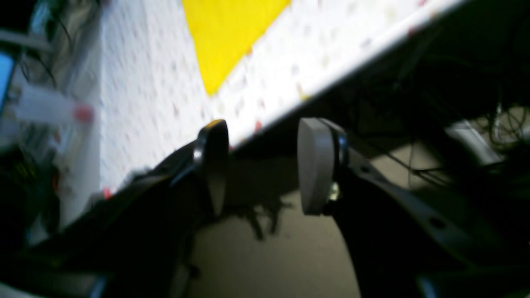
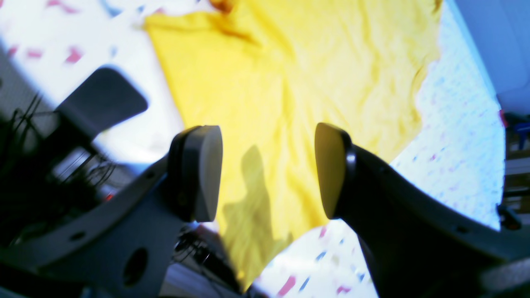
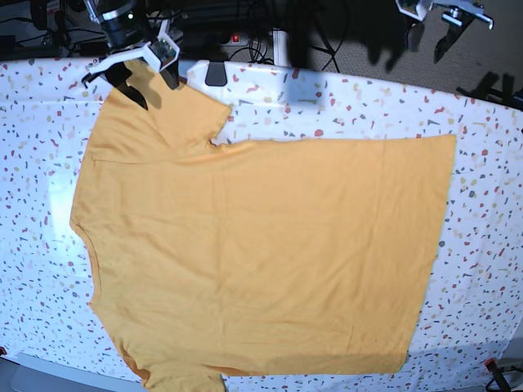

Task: Fold the T-shirt properly
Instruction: 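Lower both grippers onto the shirt's shoulder corners beside the collar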

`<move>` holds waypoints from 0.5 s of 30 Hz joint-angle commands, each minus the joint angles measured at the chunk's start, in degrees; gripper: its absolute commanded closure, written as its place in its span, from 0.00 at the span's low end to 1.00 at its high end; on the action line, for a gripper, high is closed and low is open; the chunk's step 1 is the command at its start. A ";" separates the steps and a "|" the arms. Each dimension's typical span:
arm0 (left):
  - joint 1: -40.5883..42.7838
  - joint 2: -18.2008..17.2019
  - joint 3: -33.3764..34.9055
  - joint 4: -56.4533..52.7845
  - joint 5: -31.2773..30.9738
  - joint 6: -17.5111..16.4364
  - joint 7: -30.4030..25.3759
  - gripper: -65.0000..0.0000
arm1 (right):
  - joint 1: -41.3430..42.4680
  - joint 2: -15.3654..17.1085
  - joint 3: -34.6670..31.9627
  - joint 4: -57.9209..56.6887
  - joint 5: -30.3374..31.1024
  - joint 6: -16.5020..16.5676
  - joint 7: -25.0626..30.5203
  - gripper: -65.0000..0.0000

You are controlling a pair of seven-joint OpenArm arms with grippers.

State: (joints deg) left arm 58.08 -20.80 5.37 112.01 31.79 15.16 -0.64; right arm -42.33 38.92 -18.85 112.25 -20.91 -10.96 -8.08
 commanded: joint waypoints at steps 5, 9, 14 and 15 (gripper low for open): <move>-7.10 -0.22 0.00 0.96 2.78 -5.95 10.14 0.59 | 2.73 0.79 0.13 1.01 -6.69 -1.57 -2.03 0.46; -12.13 -1.20 0.00 0.96 5.29 -6.29 11.34 0.59 | 2.93 0.79 0.13 1.01 -12.50 -1.53 -5.35 0.46; -14.62 -7.15 0.00 0.98 7.45 -6.93 11.32 0.59 | 2.93 0.79 0.13 1.01 -13.75 -1.53 -13.22 0.46; -14.82 -8.76 0.00 0.98 7.50 -7.65 11.32 0.59 | 2.91 0.76 0.13 1.01 -14.14 -1.53 -14.36 0.46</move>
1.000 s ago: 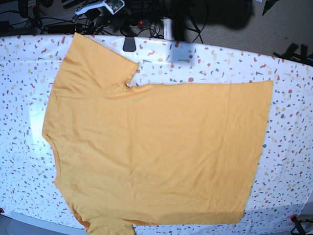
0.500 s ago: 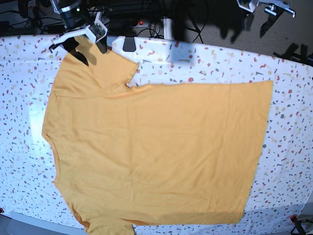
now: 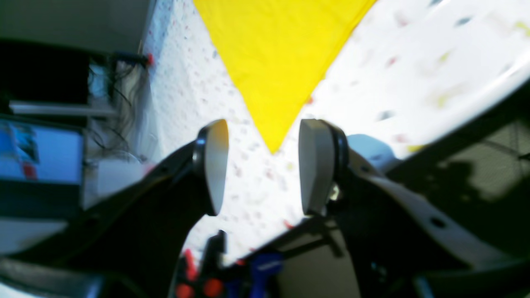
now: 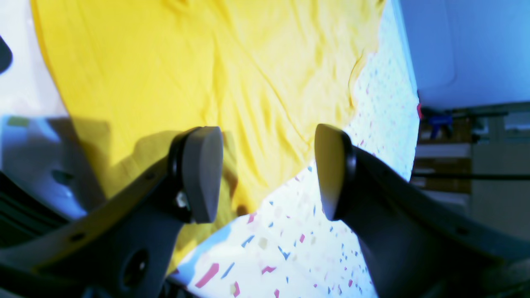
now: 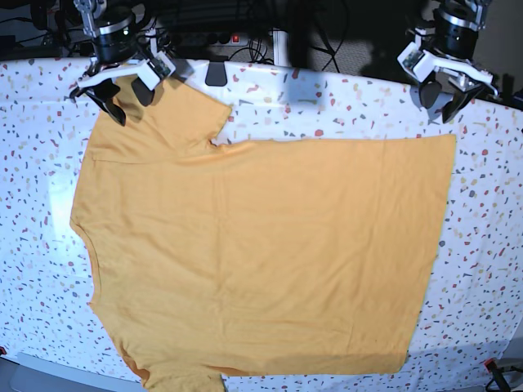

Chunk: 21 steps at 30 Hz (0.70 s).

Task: Fold the T-shirt properly
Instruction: 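Lower both grippers onto the shirt's shoulder corners beside the collar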

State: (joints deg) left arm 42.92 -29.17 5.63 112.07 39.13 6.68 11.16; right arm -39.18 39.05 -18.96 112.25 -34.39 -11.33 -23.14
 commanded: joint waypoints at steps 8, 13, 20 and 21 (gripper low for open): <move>-2.73 -11.58 -0.26 0.92 0.07 -7.39 -2.84 0.59 | -0.74 0.48 0.17 1.01 -7.63 -1.07 -8.17 0.46; -6.23 -13.57 -0.26 0.90 -4.55 -7.43 -2.80 0.59 | -1.05 0.00 0.17 1.01 -7.06 1.79 -14.25 0.46; -11.78 -14.03 -0.26 0.90 -13.46 -19.61 1.16 0.60 | -1.01 -6.16 0.17 1.01 -1.31 6.93 -11.04 0.46; -12.74 -14.58 -0.26 0.90 -15.67 -21.31 2.32 0.60 | -1.01 -6.78 0.17 1.01 -0.98 7.67 -10.71 0.46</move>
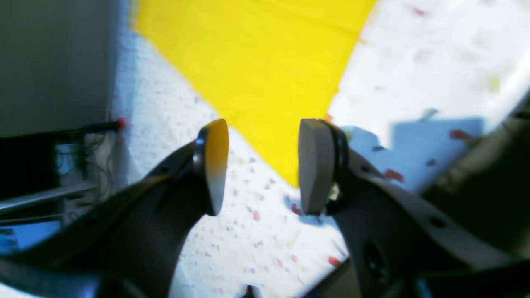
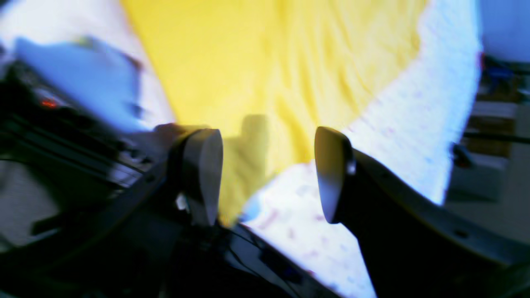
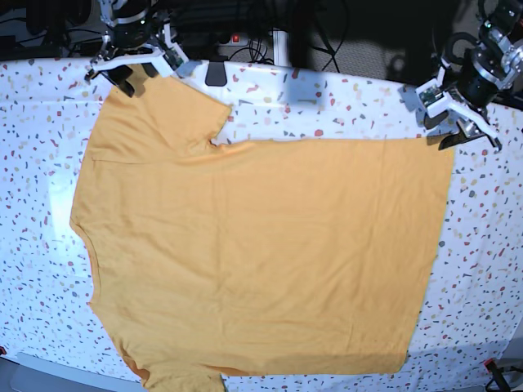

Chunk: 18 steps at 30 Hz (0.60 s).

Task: Fold the T-shirt properly
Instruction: 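Lower both grippers onto the shirt's shoulder corners beside the collar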

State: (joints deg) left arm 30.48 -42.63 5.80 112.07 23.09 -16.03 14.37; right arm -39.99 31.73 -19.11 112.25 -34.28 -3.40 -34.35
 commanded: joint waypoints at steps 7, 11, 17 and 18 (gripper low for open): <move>-4.92 -6.71 -0.44 0.90 -2.73 -4.63 -0.22 0.60 | -0.20 -1.11 0.33 1.01 1.79 2.47 0.92 0.46; -5.44 -9.20 -0.44 0.79 -6.97 -5.05 -0.28 0.60 | -0.20 -1.11 0.35 1.88 2.58 2.51 2.34 0.46; -5.42 -9.29 -0.44 -0.63 -7.13 -5.22 -0.76 0.60 | -0.04 -2.69 0.46 7.30 4.74 4.02 4.31 0.46; -5.44 -9.29 -0.44 -1.68 -7.13 -5.22 -0.79 0.60 | -0.07 -3.19 0.46 8.55 4.74 4.04 4.28 0.46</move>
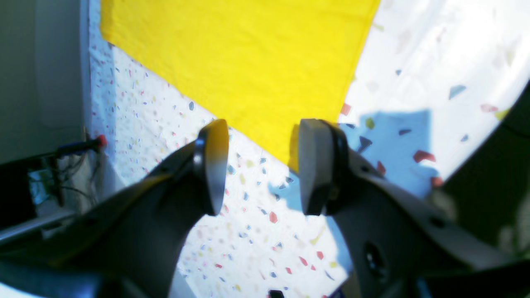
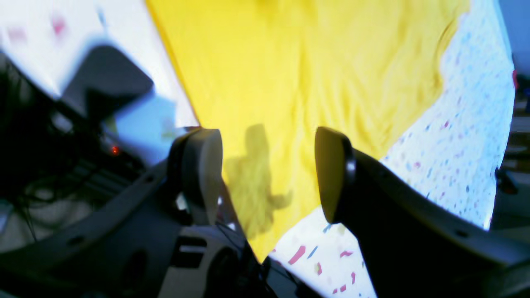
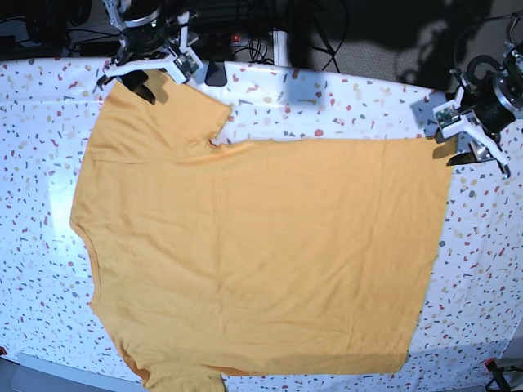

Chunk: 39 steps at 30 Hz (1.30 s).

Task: Fold the T-shirt properly
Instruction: 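Lower both grippers onto the shirt's shoulder corners beside the collar, then close both grippers on the shoulder edges of the shirt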

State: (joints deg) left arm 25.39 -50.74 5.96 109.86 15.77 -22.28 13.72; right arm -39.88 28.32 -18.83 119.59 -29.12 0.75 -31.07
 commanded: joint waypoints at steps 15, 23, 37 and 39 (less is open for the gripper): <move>-1.75 4.48 -0.52 -9.84 0.68 1.07 -6.73 0.60 | -0.09 -4.85 0.17 8.83 -0.44 -0.20 -0.48 0.46; -2.08 5.95 4.70 -9.84 11.32 8.52 -6.29 0.60 | 0.02 -4.83 0.17 8.83 -0.42 -0.24 -0.66 0.46; -13.11 5.99 20.33 -20.81 14.23 10.71 -1.44 0.60 | 0.02 -4.83 0.17 8.83 -0.42 -0.26 -0.94 0.46; -13.99 5.97 20.46 -23.10 14.23 10.73 -1.55 0.60 | 0.02 -4.83 0.17 8.83 -0.42 -0.26 -0.92 0.46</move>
State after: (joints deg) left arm 11.27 -43.79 26.59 86.85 29.98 -10.46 10.46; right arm -39.68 23.31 -18.79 127.20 -28.73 0.86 -33.04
